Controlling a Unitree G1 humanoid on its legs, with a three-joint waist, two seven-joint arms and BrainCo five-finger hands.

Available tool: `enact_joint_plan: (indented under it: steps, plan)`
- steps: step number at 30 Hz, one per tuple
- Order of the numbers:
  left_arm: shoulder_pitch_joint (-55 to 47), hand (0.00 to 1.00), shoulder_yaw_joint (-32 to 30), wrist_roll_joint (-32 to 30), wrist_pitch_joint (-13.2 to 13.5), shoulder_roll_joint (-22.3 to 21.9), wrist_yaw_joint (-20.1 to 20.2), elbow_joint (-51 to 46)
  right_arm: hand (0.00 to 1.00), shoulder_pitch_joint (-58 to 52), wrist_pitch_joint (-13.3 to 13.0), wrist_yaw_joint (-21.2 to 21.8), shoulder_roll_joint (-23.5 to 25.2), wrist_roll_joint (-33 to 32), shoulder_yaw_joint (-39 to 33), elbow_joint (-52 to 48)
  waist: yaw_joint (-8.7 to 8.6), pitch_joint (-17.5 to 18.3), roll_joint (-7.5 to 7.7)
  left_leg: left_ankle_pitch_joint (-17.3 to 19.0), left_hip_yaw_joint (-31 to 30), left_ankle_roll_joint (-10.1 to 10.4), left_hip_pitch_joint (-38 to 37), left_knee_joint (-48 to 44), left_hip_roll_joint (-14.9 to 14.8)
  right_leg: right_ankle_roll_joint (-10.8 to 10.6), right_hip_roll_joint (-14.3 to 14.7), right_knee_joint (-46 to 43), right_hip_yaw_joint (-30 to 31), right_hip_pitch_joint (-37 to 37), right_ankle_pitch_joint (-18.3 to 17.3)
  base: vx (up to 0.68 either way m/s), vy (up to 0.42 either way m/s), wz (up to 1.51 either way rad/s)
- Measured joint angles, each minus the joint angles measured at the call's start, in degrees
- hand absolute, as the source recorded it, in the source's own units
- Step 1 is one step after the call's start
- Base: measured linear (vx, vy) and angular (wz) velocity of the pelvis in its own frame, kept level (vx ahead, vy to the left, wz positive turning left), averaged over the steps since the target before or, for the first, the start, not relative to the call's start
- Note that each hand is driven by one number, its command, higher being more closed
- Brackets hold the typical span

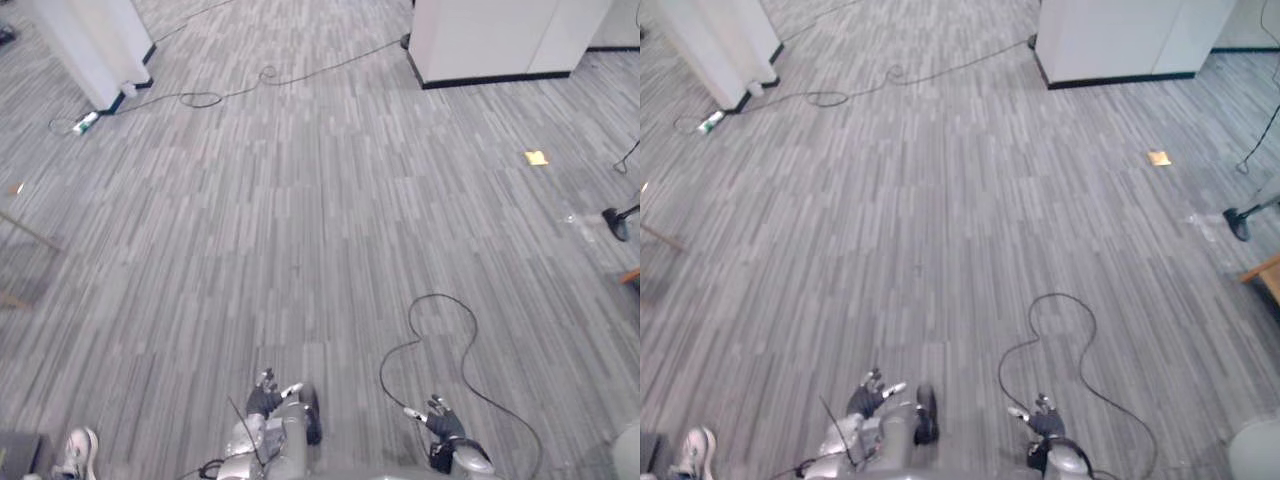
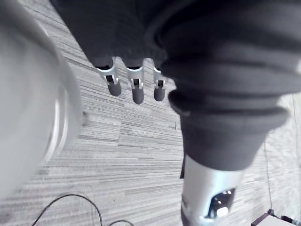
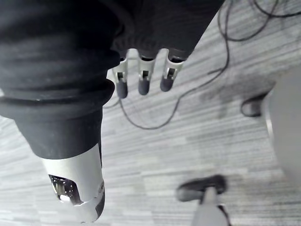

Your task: Organize washtable

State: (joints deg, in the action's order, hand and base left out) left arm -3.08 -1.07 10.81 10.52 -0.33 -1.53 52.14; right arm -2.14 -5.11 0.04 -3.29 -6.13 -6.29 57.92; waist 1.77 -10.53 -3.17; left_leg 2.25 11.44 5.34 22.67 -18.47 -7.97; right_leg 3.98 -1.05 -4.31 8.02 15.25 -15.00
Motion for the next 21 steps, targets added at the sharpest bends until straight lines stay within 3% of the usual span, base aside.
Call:
enact_joint_plan:
  steps: [1, 2, 3, 4, 5, 6, 7, 8, 10, 11, 12, 13, 15, 16, 17, 18, 19, 20, 21]
  plan:
    - [0.55, 0.0, 0.55, -0.02, -0.02, 0.35, -0.18, 0.96, 0.0, 0.05, -0.05, -0.08, 0.03, 0.0, 0.1, 0.54, -0.04, 0.55, 0.1, -1.94, 0.13, -2.11, -0.62, -0.87, 1.14, 0.16, -0.74, -0.98, 0.65, 0.64, -0.12, 0.67, 0.446, -0.38]
    - [0.66, 0.0, 0.67, -0.07, -0.04, 0.94, -0.18, 1.53, 0.0, 0.04, -0.16, -0.08, 0.46, 0.01, 0.1, 1.02, -0.38, 1.31, 1.44, -1.86, -0.13, -2.49, -1.28, -0.28, 2.66, 0.24, -1.76, -5.24, 1.0, -0.97, -0.06, 0.68, 0.439, -0.06]
    - [0.61, 0.0, 0.64, -0.2, -0.01, 2.13, -0.12, 2.44, 0.0, -0.09, -0.32, 0.09, 0.7, 0.21, -0.1, 1.54, -1.24, 1.55, 3.33, -2.16, -0.36, -6.79, -4.29, 1.91, 5.62, -2.1, -3.06, -17.8, 2.39, -5.4, 1.06, 0.56, 0.366, 0.1]
    - [0.72, 0.0, 0.84, -0.2, -0.04, 2.43, -0.09, 2.65, 0.0, -0.35, -0.33, 0.12, 1.01, 0.32, -0.49, 1.73, -1.43, 1.62, 4.57, -1.36, -0.43, -7.75, -6.09, 2.74, 6.55, -6.16, -3.19, -23.59, 3.28, -6.95, 2.03, 0.56, 0.291, 0.33]
    - [0.95, 0.0, 1.51, -0.25, -0.16, 3.66, -0.12, 3.42, 0.0, -1.33, -0.06, 0.16, 1.99, 0.1, -1.72, 2.38, -1.88, 1.72, 6.71, 0.6, -0.71, -8.46, -10.18, 4.19, 9.0, -17.24, -3.25, -35.68, 6.0, -10.78, 7.6, 0.45, 0.179, 0.36]
    - [0.94, 0.0, 1.75, -0.28, -0.17, 4.12, -0.11, 3.88, 0.0, -1.43, -0.09, 0.07, 2.54, 0.03, -2.51, 2.36, -2.46, 1.81, 7.23, 1.27, -1.08, -8.93, -11.96, 4.62, 9.79, -19.76, -3.07, -41.43, 6.45, -12.62, 11.03, 0.55, 0.177, 0.39]
    - [1.39, 0.0, 1.78, -0.3, -0.6, 4.34, -0.16, 5.09, 0.0, -1.51, -0.14, 0.28, 2.74, 0.06, -3.0, 2.14, -2.76, 1.54, 7.66, 3.2, -2.14, -9.31, -15.95, 4.84, 10.9, -18.56, -3.76, -51.14, 4.29, -16.39, 10.61, 0.54, 0.166, 0.24]
    - [1.62, 0.0, 2.22, -0.37, -1.1, 3.99, -0.16, 6.13, 0.0, -1.72, -0.25, 0.33, 2.73, 0.13, -3.29, 1.23, -2.92, 1.13, 6.99, 5.22, -2.58, -9.55, -20.83, 6.24, 11.06, -14.08, -5.24, -56.16, -0.4, -19.77, 7.89, 0.54, 0.156, 0.18]
    - [1.94, 0.0, 3.69, -0.57, -1.35, 3.66, 0.02, 7.52, 0.0, -1.75, -0.94, 0.42, 2.14, 0.17, -3.23, 0.15, -3.84, 0.85, 6.06, 6.93, -3.68, -10.45, -27.89, 9.05, 10.39, -8.42, -5.84, -54.9, -7.45, -24.08, 2.2, 0.6, 0.105, 0.28]
    - [2.07, 0.0, 3.79, -0.63, -1.37, 3.43, 0.04, 8.64, 0.0, -1.74, -1.11, 0.46, 2.02, 0.13, -3.35, -0.64, -4.33, 0.85, 5.72, 7.9, -4.44, -10.36, -31.47, 10.7, 9.69, -6.56, -5.2, -50.16, -10.73, -27.42, -0.08, 0.65, 0.039, 0.36]
    - [2.16, 0.0, 3.82, -0.71, -1.4, 3.28, 0.07, 9.16, 0.0, -1.73, -1.15, 0.55, 1.91, 0.07, -3.41, -0.94, -4.48, 0.91, 5.52, 8.31, -4.74, -10.25, -32.61, 11.54, 9.24, -6.55, -4.81, -46.77, -12.13, -29.09, -0.71, 0.66, -0.023, 0.37]
    - [2.19, 0.0, 3.73, -0.88, -1.55, 3.15, 0.05, 9.28, 0.0, -1.47, -1.21, 1.16, 1.74, -0.03, -3.94, -1.24, -4.94, 0.9, 5.47, 9.08, -5.54, -10.23, -34.81, 12.96, 8.62, -6.34, -4.37, -38.67, -14.44, -32.44, -0.49, 0.59, -0.073, 0.51]
    - [2.02, 0.0, 3.72, -1.56, -1.85, 2.98, 0.05, 9.32, 0.0, -0.74, -1.06, 1.32, 1.6, -0.02, -4.68, -1.2, -6.03, 0.7, 5.18, 10.4, -7.05, -9.1, -38.08, 14.76, 7.26, -6.11, -2.98, -21.99, -15.84, -34.82, 4.62, 0.65, -0.111, 0.62]
    - [1.8, 0.0, 3.7, -1.9, -2.06, 2.88, 0.04, 9.43, 0.0, -0.69, -1.03, 1.32, 1.48, 0.0, -4.85, -0.97, -6.1, 0.66, 5.42, 11.24, -7.59, -8.97, -40.04, 15.74, 7.13, -6.04, -2.6, -11.6, -15.77, -34.94, 9.34, 0.67, -0.166, 0.66]
    - [1.64, 0.0, 2.96, -2.14, -2.29, 2.79, 0.0, 9.89, 0.0, -0.6, -0.93, 1.33, 1.27, -0.05, -5.1, -0.83, -6.35, 0.39, 5.57, 12.22, -9.06, -8.02, -42.81, 15.93, 7.04, -5.39, -2.7, -9.87, -14.99, -34.68, 14.81, 0.68, -0.178, 0.64]
    - [1.45, 0.0, 2.43, -2.31, -2.41, 2.48, -0.03, 10.15, 0.0, -0.59, -0.8, 1.33, 1.07, 0.05, -4.99, -0.79, -6.49, 0.49, 5.42, 12.3, -9.72, -8.01, -43.8, 15.48, 6.78, -4.36, -2.62, -11.91, -14.7, -34.66, 17.37, 0.69, -0.211, 0.58]
    - [1.36, 0.0, 0.09, -2.57, -2.4, 1.51, -0.03, 10.19, 0.0, -0.57, -0.72, 1.4, 1.1, 0.02, -4.94, -1.01, -6.21, 0.92, 5.13, 12.28, -9.95, -7.95, -43.28, 10.95, 5.86, -2.95, -2.51, -17.29, -14.85, -35.33, 17.06, 0.67, -0.24, 0.36]
    - [1.47, 0.0, -2.26, -2.66, -2.39, 0.48, -0.14, 9.71, 0.0, -0.59, -0.65, 1.38, 0.52, 0.06, -4.96, -1.48, -6.0, 1.06, 3.77, 12.23, -9.62, -6.97, -39.46, -0.01, 4.26, -2.28, -1.92, -19.07, -15.97, -34.34, 13.68, 0.66, -0.253, 0.32]
    - [1.43, 0.0, -3.76, -2.95, -2.46, 0.32, -0.13, 9.44, 0.0, -0.67, -0.63, 1.36, 0.26, 0.0, -4.97, -2.03, -6.13, 1.0, 2.7, 11.15, -9.53, -5.02, -35.6, -8.68, 2.97, -1.95, -1.43, -18.95, -16.41, -33.15, 12.21, 0.76, -0.285, 0.26]
